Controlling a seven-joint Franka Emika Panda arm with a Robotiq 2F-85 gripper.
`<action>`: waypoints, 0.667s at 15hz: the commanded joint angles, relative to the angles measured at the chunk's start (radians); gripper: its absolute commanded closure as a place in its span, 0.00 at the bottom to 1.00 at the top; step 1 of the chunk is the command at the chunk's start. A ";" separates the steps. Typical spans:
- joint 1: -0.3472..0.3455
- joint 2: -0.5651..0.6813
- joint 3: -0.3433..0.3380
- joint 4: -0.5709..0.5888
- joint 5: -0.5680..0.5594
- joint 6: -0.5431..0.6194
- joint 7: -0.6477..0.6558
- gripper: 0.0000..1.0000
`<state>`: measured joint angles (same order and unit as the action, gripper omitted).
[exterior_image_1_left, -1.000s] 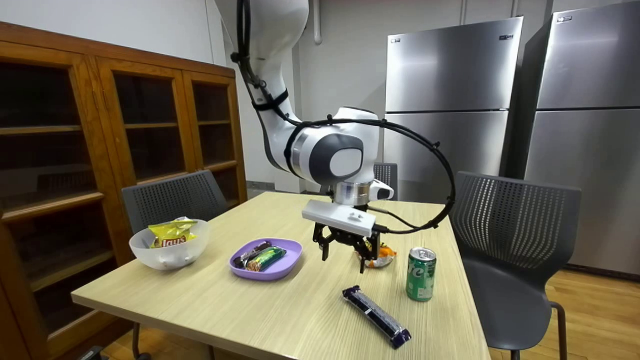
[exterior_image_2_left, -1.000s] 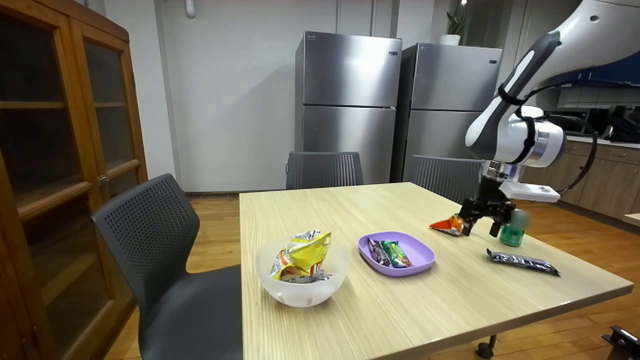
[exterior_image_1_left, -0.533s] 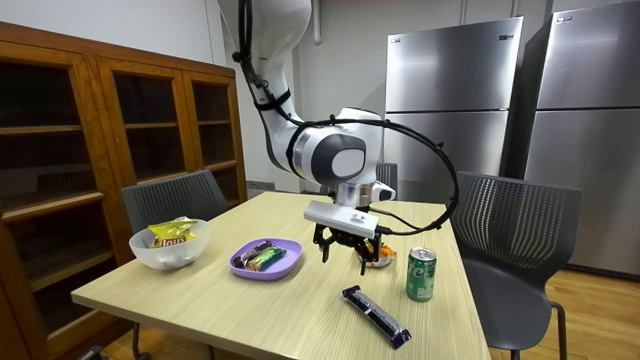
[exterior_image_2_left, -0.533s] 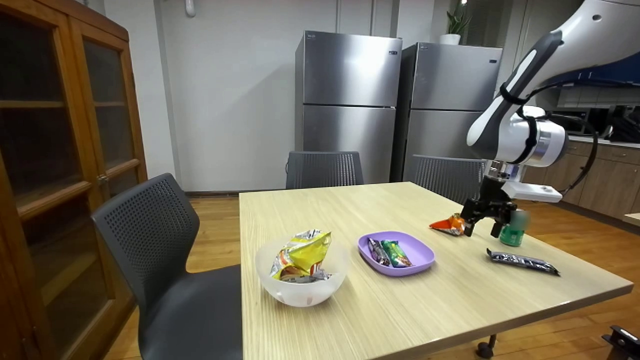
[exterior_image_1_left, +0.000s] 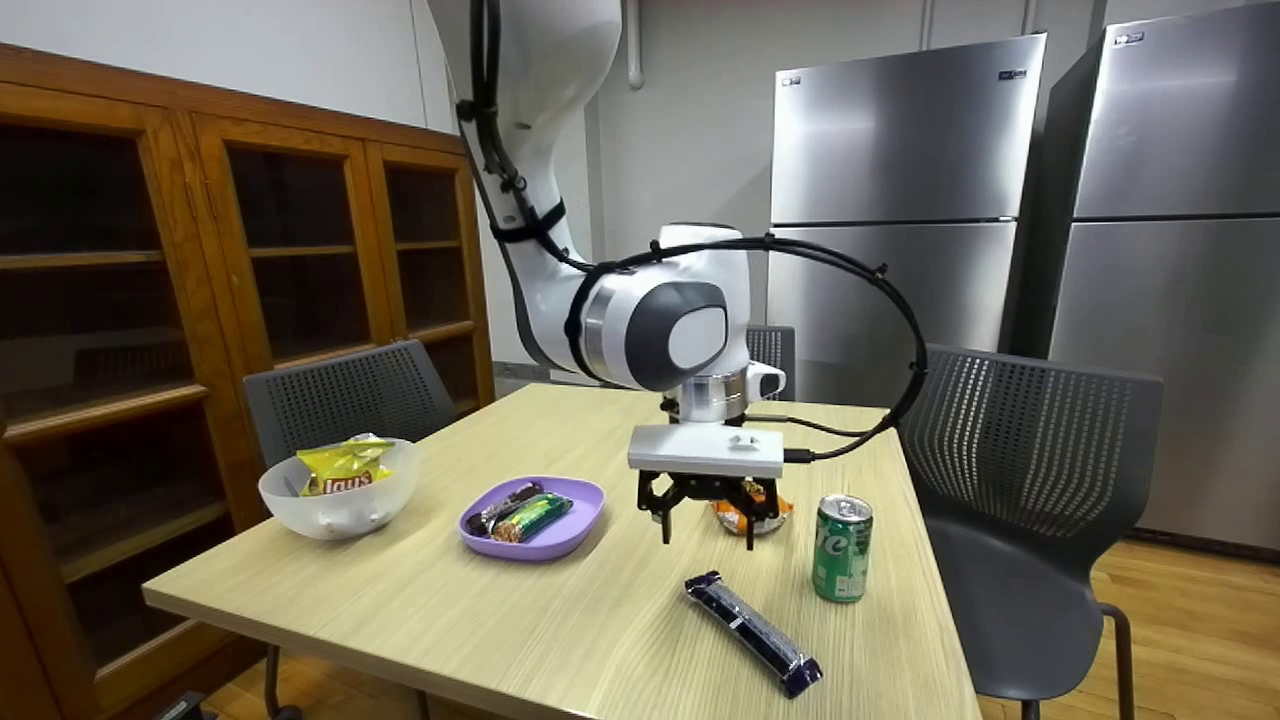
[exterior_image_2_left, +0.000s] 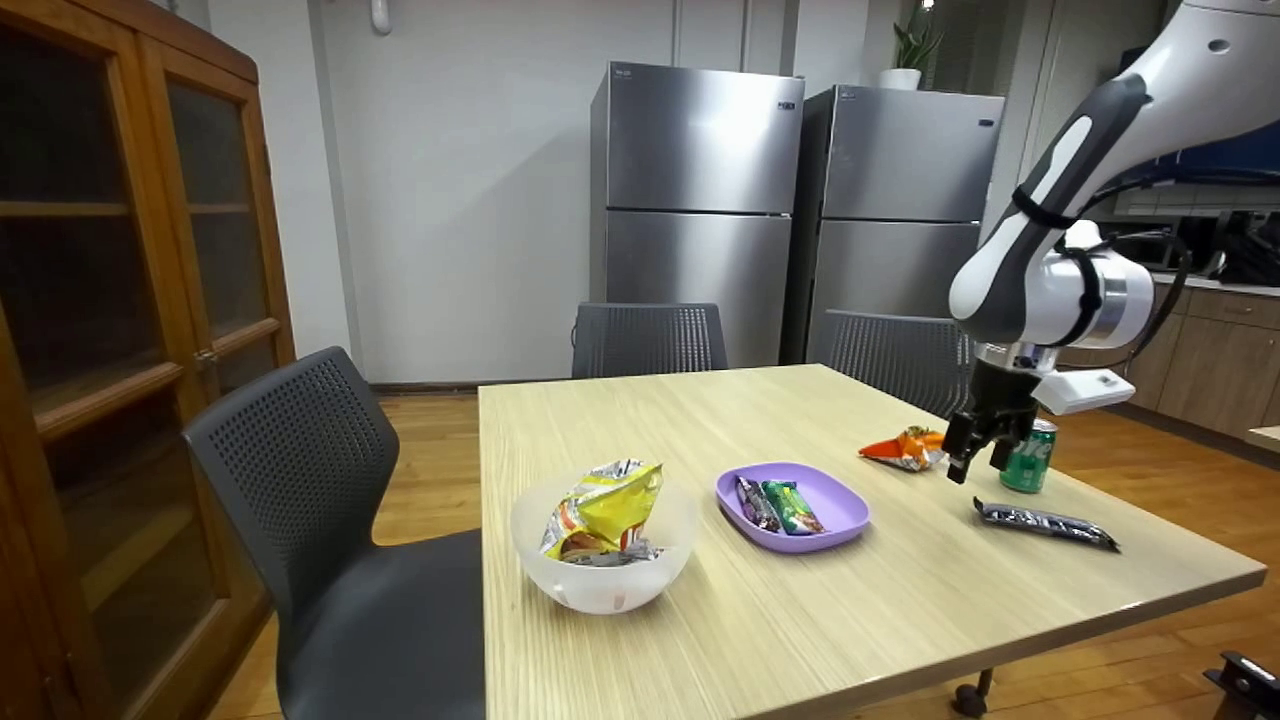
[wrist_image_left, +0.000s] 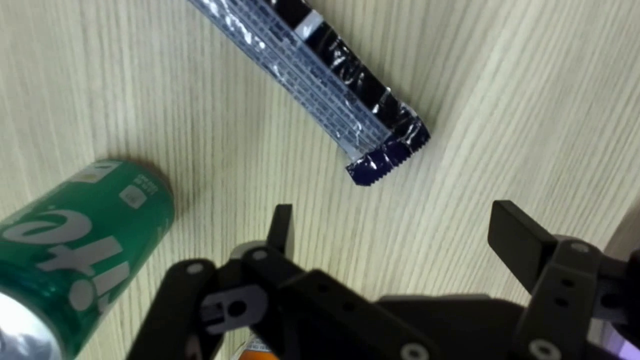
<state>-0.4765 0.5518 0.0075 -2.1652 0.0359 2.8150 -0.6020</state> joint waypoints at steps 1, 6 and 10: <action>-0.044 -0.040 0.018 -0.072 -0.049 0.051 -0.117 0.00; -0.067 -0.026 0.010 -0.111 -0.093 0.118 -0.228 0.00; -0.070 -0.005 -0.008 -0.127 -0.140 0.180 -0.274 0.00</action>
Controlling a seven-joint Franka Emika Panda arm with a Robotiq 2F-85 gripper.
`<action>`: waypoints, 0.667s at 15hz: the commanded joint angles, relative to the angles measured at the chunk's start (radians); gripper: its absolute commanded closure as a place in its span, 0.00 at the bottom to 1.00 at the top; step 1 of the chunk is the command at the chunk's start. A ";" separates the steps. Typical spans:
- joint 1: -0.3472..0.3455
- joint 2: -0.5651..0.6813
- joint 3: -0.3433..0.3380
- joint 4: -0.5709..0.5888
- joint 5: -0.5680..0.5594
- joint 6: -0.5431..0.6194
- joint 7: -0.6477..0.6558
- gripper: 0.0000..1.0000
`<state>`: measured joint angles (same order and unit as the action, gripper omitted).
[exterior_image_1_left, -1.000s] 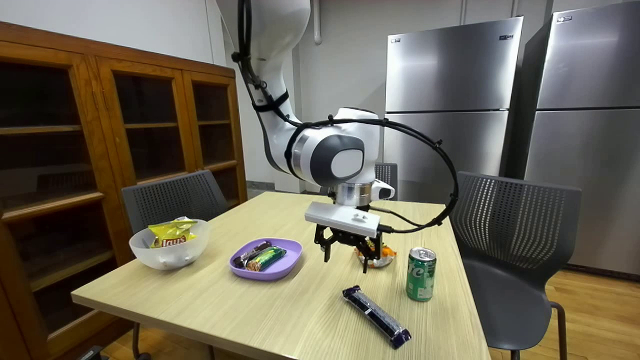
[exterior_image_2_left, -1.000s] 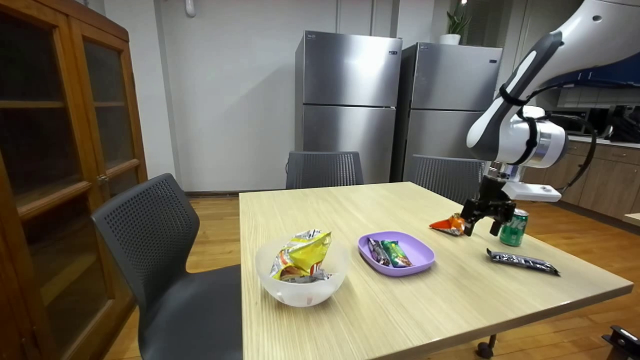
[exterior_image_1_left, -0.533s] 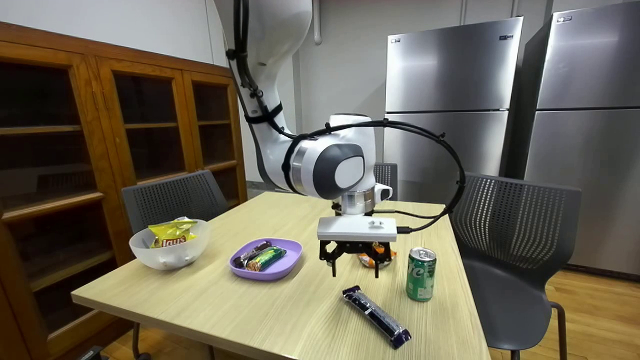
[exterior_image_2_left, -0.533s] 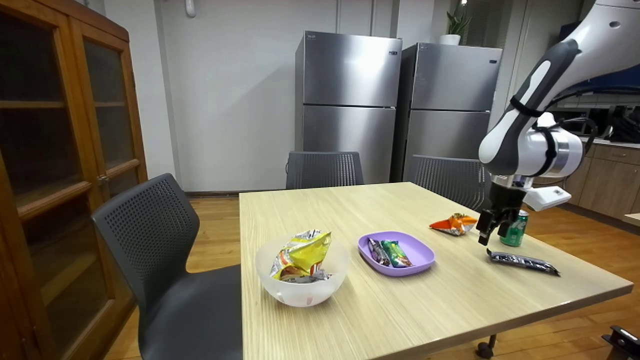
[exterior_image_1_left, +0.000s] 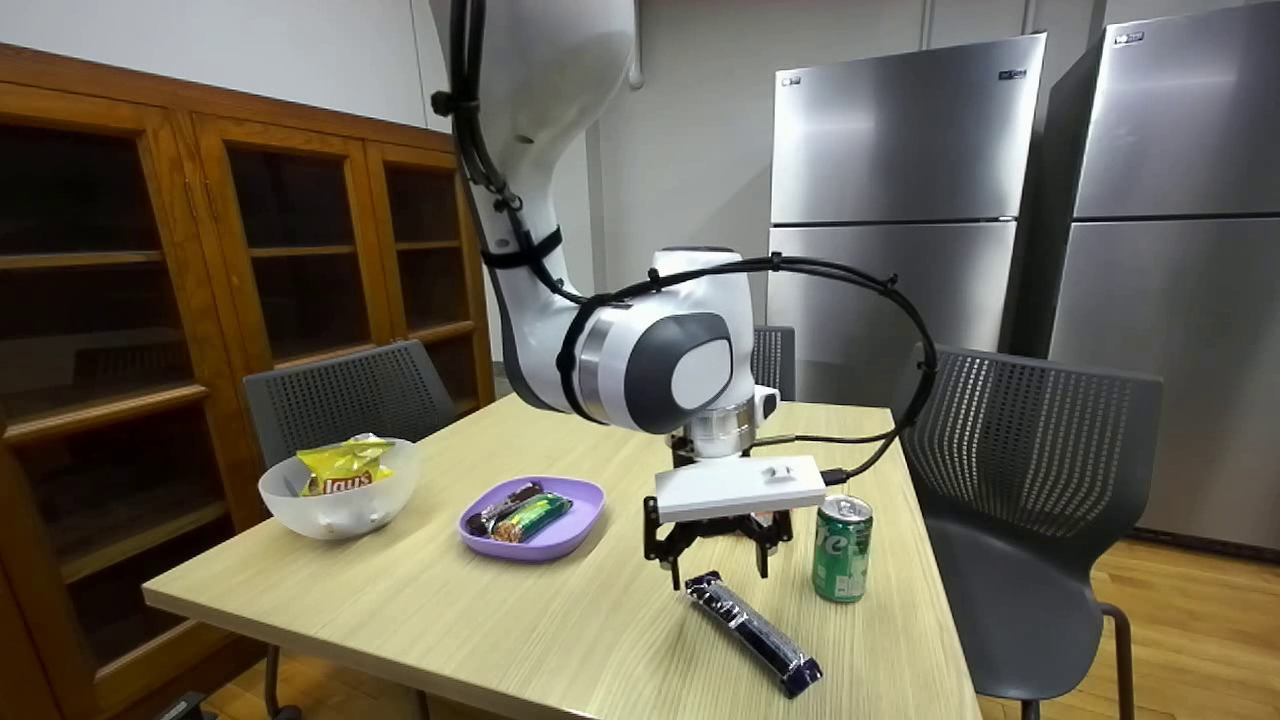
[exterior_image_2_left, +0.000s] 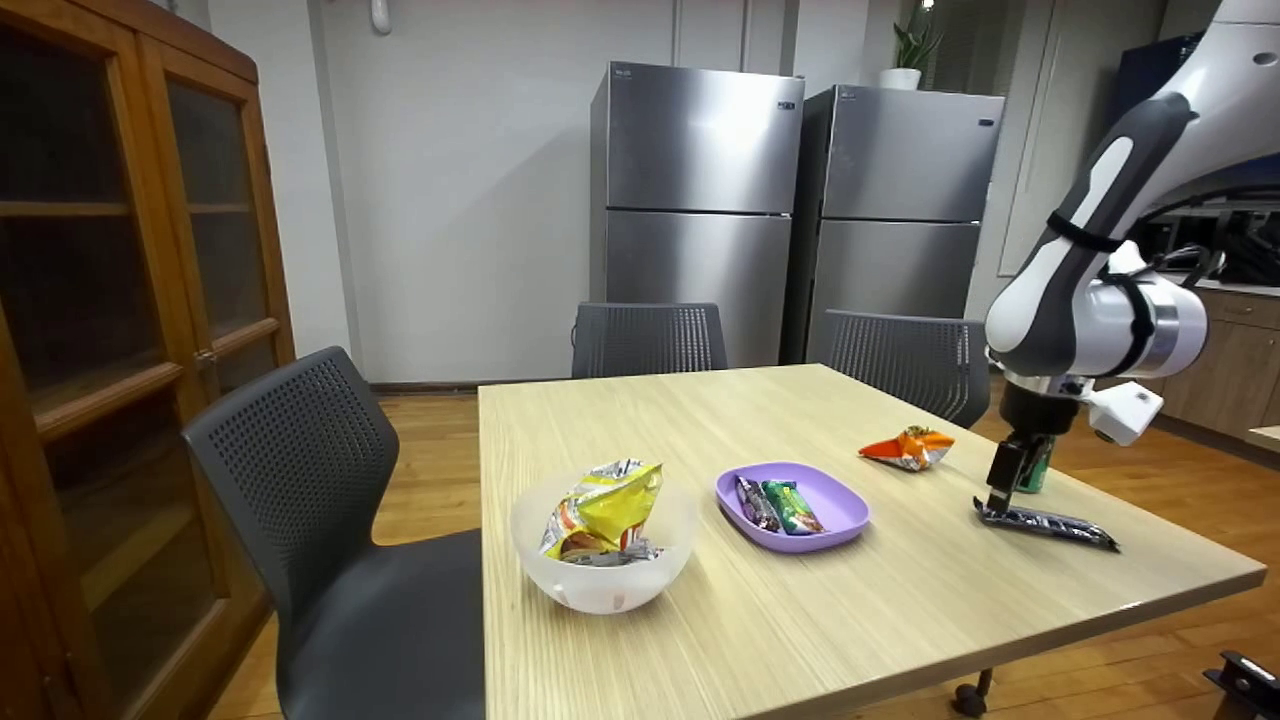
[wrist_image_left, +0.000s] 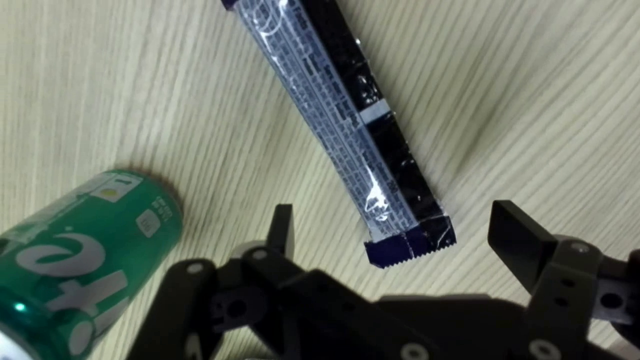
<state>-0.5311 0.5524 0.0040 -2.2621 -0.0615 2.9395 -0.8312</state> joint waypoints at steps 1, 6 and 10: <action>-0.015 0.001 -0.008 -0.028 -0.052 0.056 -0.047 0.00; -0.003 0.048 -0.026 -0.006 -0.078 0.059 -0.023 0.00; -0.012 0.070 -0.022 0.005 -0.079 0.060 -0.024 0.00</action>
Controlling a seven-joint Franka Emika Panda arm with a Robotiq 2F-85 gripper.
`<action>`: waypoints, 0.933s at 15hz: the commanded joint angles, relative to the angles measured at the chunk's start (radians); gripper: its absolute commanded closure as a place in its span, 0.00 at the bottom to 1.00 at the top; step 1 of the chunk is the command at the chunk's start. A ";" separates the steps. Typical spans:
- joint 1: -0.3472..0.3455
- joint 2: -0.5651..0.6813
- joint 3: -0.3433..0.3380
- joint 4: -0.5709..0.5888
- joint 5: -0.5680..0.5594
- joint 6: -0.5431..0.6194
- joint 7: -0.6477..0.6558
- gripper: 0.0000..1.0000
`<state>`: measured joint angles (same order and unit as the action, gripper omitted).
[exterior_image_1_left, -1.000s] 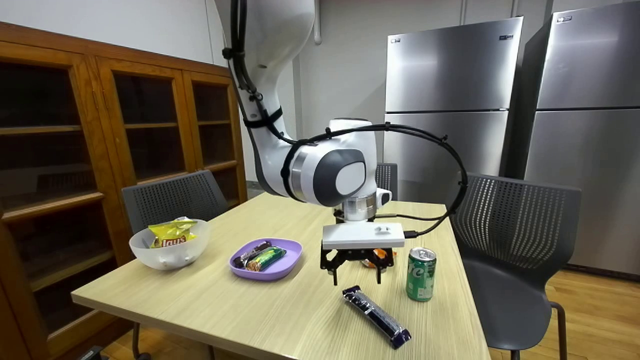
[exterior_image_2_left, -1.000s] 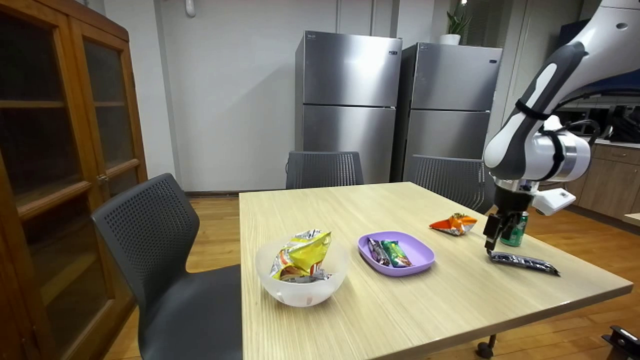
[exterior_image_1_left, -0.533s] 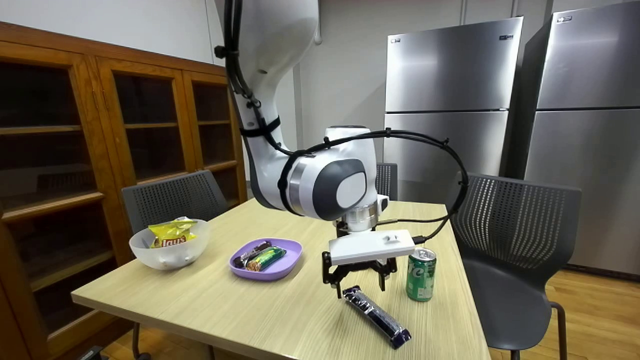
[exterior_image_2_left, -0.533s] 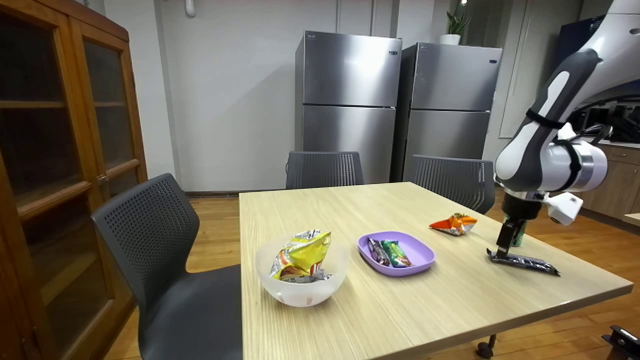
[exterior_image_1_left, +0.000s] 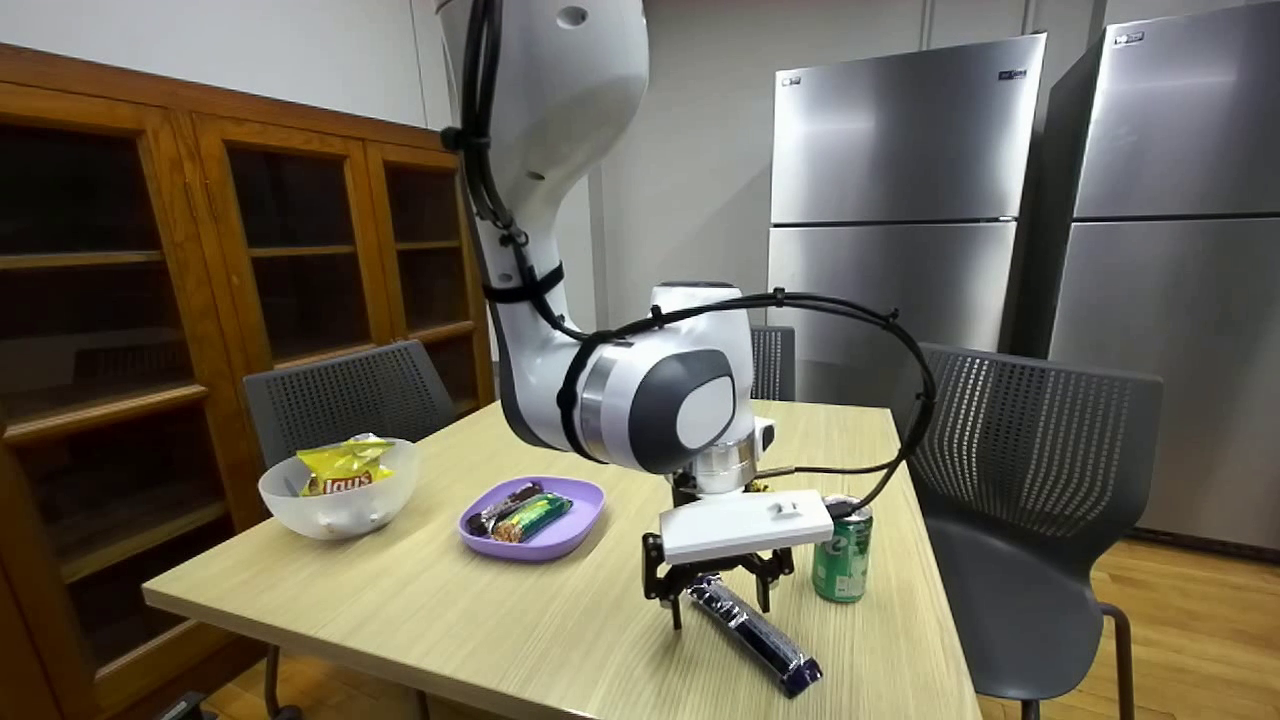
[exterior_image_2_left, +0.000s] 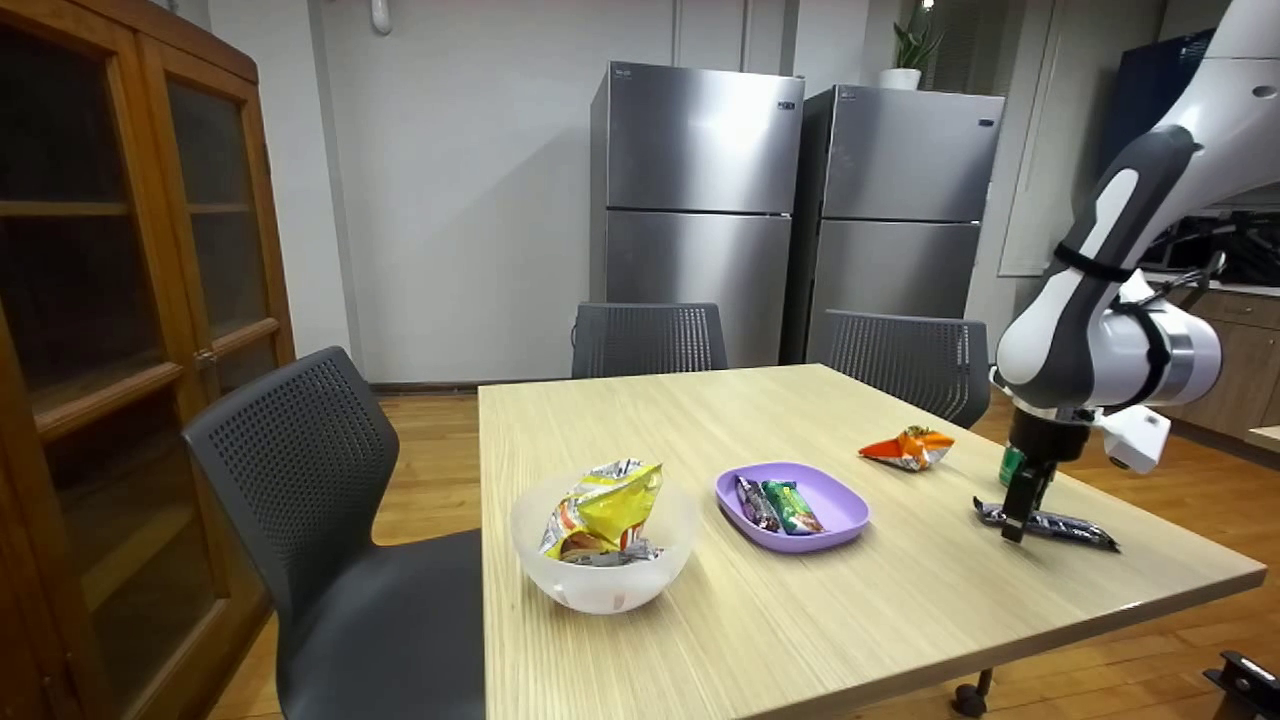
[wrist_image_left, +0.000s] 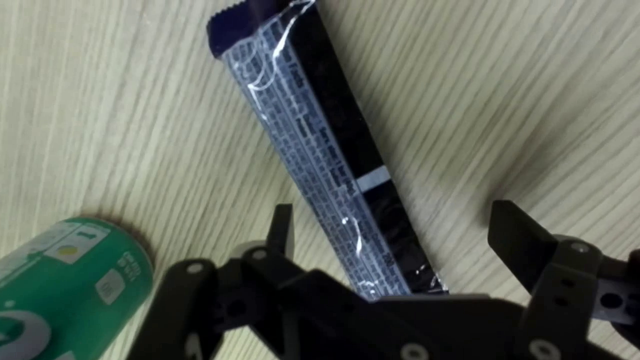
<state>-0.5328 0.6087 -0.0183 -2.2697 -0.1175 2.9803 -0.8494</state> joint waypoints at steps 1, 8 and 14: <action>-0.012 0.014 0.001 0.012 -0.025 0.022 -0.007 0.00; -0.016 0.007 -0.004 0.007 -0.050 0.058 -0.012 0.32; -0.031 -0.002 0.014 0.001 -0.053 0.056 -0.014 0.80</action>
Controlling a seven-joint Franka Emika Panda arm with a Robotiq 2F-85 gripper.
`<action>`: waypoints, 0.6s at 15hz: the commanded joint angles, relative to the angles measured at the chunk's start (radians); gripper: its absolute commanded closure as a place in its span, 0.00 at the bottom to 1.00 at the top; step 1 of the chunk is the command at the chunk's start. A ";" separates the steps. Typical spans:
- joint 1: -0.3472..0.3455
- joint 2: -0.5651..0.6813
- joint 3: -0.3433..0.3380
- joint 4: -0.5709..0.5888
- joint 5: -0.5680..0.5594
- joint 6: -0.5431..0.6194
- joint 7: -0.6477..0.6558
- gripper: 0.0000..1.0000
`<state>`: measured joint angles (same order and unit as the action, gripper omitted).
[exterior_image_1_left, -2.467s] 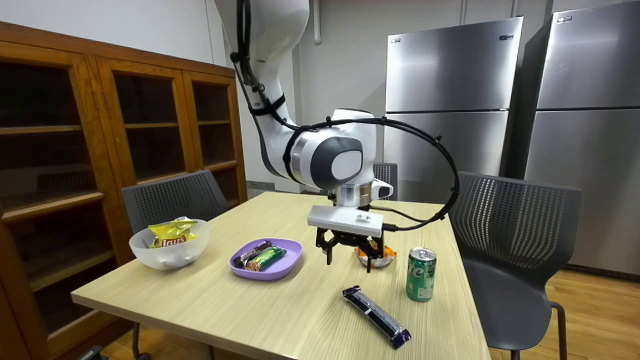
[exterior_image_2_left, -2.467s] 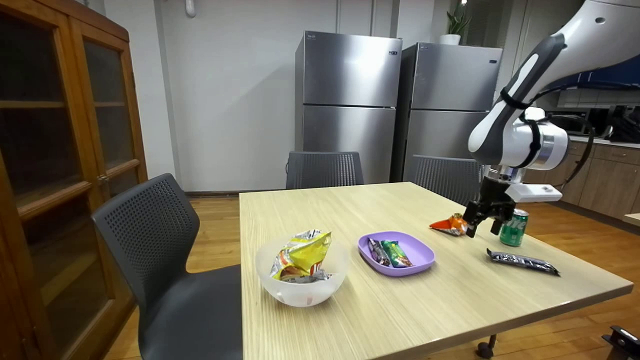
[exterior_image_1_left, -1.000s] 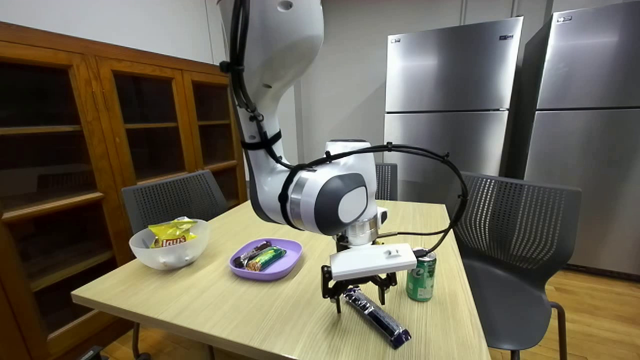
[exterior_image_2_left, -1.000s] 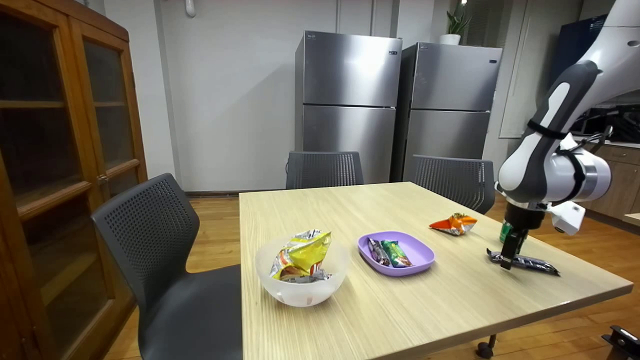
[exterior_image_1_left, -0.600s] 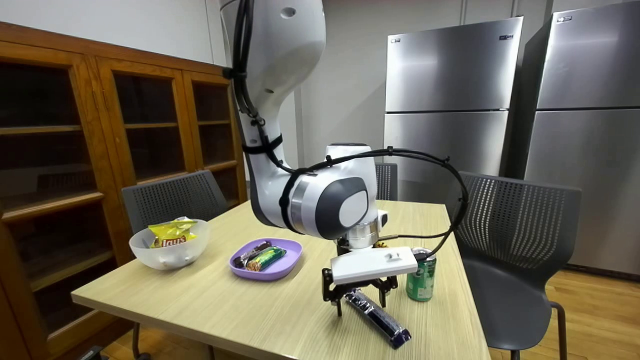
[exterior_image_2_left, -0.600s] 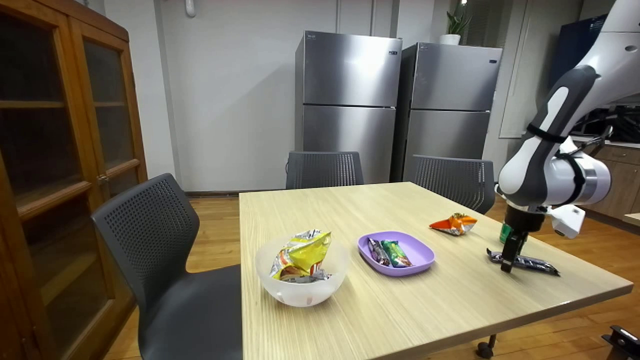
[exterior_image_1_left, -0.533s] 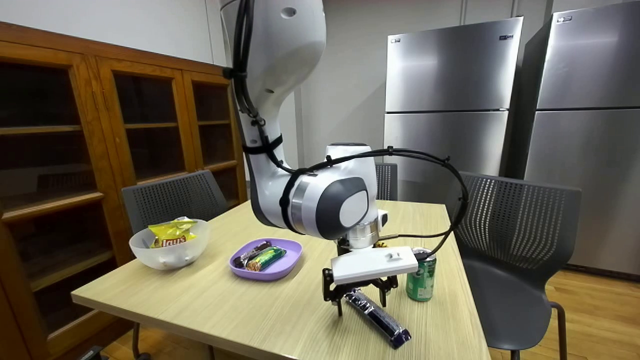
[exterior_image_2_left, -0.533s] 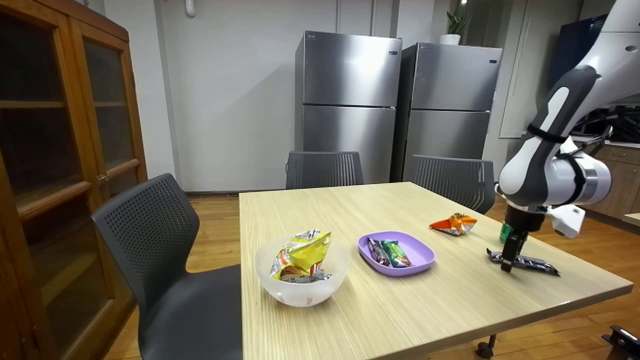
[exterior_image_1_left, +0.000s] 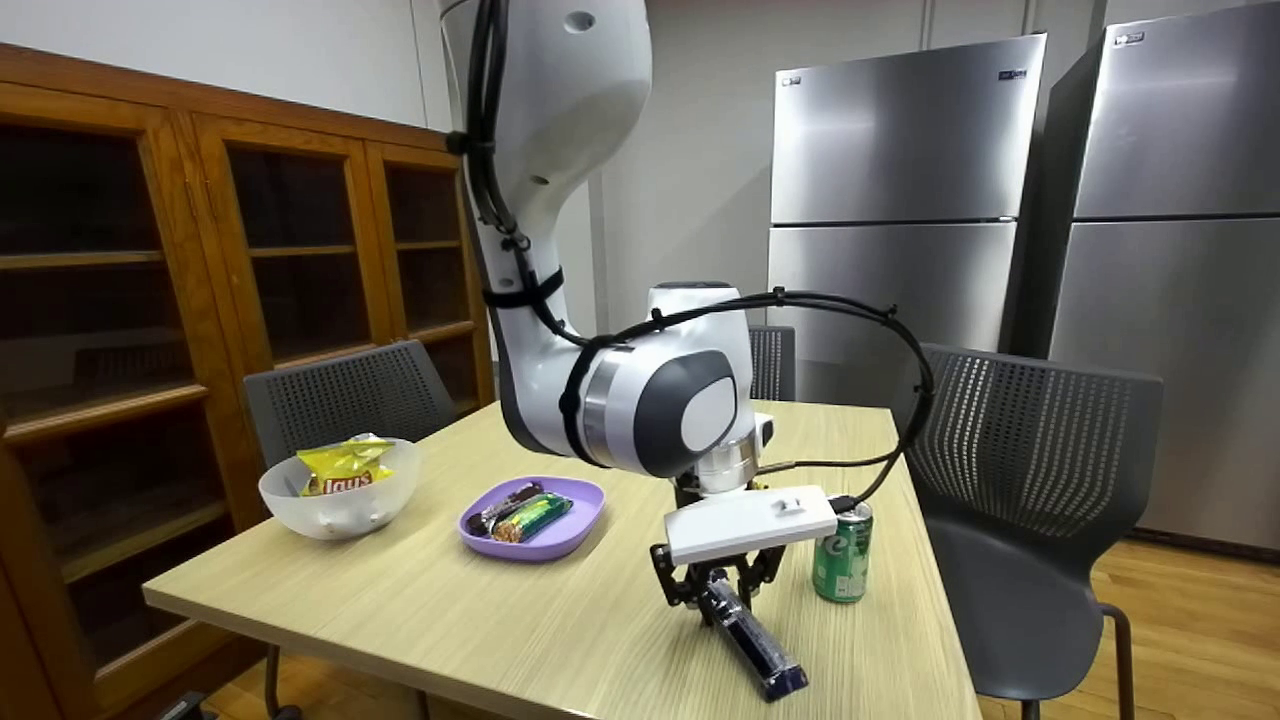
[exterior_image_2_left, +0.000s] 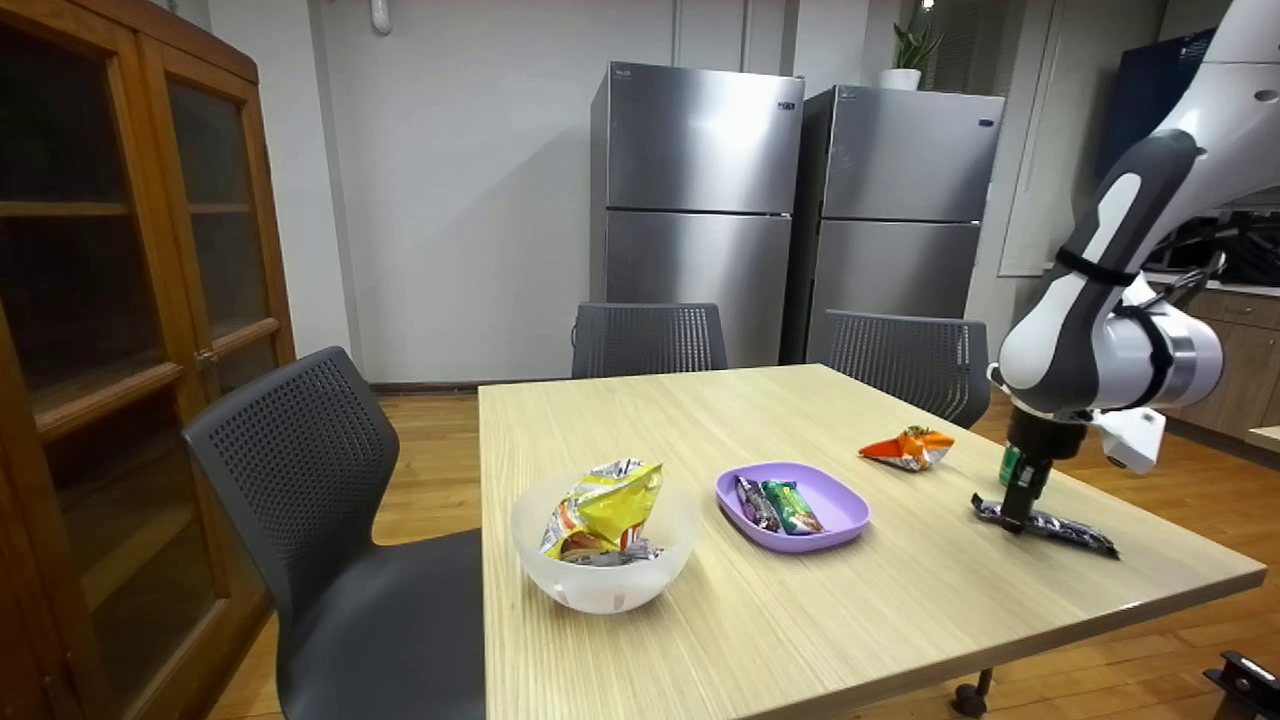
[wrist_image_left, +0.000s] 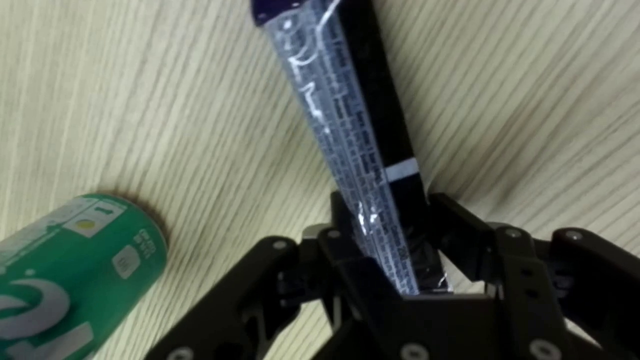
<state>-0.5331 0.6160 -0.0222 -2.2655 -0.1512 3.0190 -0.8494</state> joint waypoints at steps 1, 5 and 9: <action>-0.041 -0.018 0.029 -0.007 -0.016 0.014 -0.018 0.87; -0.085 -0.052 0.072 -0.022 -0.001 -0.022 -0.026 0.91; -0.155 -0.086 0.162 -0.034 0.019 -0.047 -0.032 0.91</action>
<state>-0.6246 0.5922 0.0646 -2.2679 -0.1499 3.0129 -0.8494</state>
